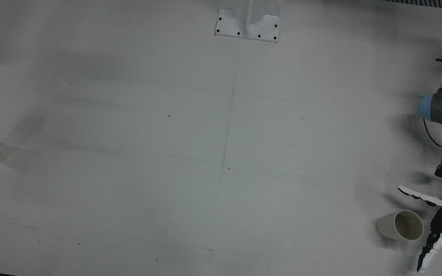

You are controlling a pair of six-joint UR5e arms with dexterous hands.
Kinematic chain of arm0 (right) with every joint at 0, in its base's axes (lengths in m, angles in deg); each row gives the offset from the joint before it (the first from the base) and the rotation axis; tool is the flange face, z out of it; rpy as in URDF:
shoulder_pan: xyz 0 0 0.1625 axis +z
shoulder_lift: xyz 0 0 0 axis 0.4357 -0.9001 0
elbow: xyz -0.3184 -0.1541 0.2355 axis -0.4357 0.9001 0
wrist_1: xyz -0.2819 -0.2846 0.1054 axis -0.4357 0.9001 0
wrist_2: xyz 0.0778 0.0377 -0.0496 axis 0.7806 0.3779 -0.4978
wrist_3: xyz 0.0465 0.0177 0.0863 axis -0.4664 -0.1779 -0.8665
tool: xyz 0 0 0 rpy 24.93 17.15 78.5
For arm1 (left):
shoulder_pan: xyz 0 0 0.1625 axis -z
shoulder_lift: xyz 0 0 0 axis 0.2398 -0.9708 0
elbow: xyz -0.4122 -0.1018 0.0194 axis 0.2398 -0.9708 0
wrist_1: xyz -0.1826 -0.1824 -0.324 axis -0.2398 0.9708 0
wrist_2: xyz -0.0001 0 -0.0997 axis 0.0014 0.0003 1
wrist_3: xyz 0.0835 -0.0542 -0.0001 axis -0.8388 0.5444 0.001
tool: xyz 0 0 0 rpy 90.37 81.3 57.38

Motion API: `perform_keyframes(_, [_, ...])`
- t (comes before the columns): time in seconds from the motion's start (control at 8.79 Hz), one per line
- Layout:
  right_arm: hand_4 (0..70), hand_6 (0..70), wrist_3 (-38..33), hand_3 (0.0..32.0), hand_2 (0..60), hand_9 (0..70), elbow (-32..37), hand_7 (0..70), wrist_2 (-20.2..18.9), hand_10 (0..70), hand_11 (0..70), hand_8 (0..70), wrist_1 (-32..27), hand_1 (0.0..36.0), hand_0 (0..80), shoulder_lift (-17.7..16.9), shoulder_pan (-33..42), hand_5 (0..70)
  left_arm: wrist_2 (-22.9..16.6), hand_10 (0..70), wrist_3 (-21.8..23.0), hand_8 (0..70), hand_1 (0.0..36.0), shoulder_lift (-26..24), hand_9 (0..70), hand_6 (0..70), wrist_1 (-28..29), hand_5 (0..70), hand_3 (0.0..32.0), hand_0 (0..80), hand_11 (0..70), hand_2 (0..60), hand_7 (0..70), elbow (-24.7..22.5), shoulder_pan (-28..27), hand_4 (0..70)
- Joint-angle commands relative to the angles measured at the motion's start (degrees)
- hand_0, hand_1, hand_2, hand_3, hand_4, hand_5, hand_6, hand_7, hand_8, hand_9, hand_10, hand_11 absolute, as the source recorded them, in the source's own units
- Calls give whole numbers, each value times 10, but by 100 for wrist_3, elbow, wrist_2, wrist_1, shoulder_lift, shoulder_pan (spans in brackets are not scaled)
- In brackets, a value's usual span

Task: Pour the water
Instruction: 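Close the left hand fingers around the beige cup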

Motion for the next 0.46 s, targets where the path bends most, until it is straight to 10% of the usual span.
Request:
perform_keyframes(0.0, [29, 13, 0, 0, 70, 0, 11, 61, 0, 0, 0, 8, 0, 175, 497, -9, -1, 136, 106, 0, -38, 34, 214, -68, 0, 5, -49, 0, 0, 768, 23, 0, 71, 91, -116, 98])
perform_keyframes(0.34, [19, 7, 0, 0, 64, 0, 11, 53, -9, 0, 0, 7, 0, 170, 492, -26, -1, 129, 124, 0, -65, 33, 208, -225, 1, 8, -163, 0, 0, 747, 23, 0, 76, 108, -116, 103])
